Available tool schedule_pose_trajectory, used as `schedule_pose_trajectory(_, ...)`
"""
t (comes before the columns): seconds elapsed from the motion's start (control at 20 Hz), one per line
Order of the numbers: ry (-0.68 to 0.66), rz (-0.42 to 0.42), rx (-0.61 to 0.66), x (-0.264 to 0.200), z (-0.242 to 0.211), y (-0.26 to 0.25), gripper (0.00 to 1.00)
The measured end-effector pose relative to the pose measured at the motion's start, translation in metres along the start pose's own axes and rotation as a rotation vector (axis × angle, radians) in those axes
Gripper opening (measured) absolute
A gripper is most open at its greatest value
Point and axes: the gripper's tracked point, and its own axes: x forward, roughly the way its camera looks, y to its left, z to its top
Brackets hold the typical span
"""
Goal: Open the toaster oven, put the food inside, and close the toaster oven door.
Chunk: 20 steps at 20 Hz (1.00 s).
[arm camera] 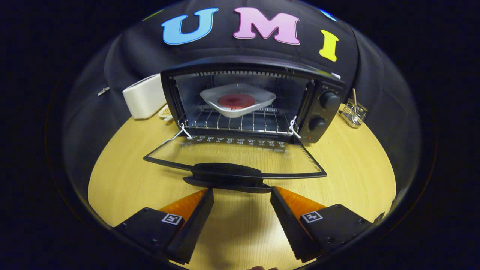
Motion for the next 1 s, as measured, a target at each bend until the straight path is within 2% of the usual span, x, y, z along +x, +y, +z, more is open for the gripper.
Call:
schedule_pose_trajectory(0.4, -0.234, 0.013, 0.119, -0.031, 0.123, -0.011, 0.99)
schedule_pose_trajectory(0.55, -0.367, 0.013, 0.086, -0.062, 0.165, -0.025, 0.99)
schedule_pose_trajectory(0.8, -0.535, -0.016, 0.037, -0.120, 0.209, -0.071, 0.99)
schedule_pose_trajectory(1.0, -0.682, -0.090, -0.004, -0.175, 0.238, -0.127, 0.99)
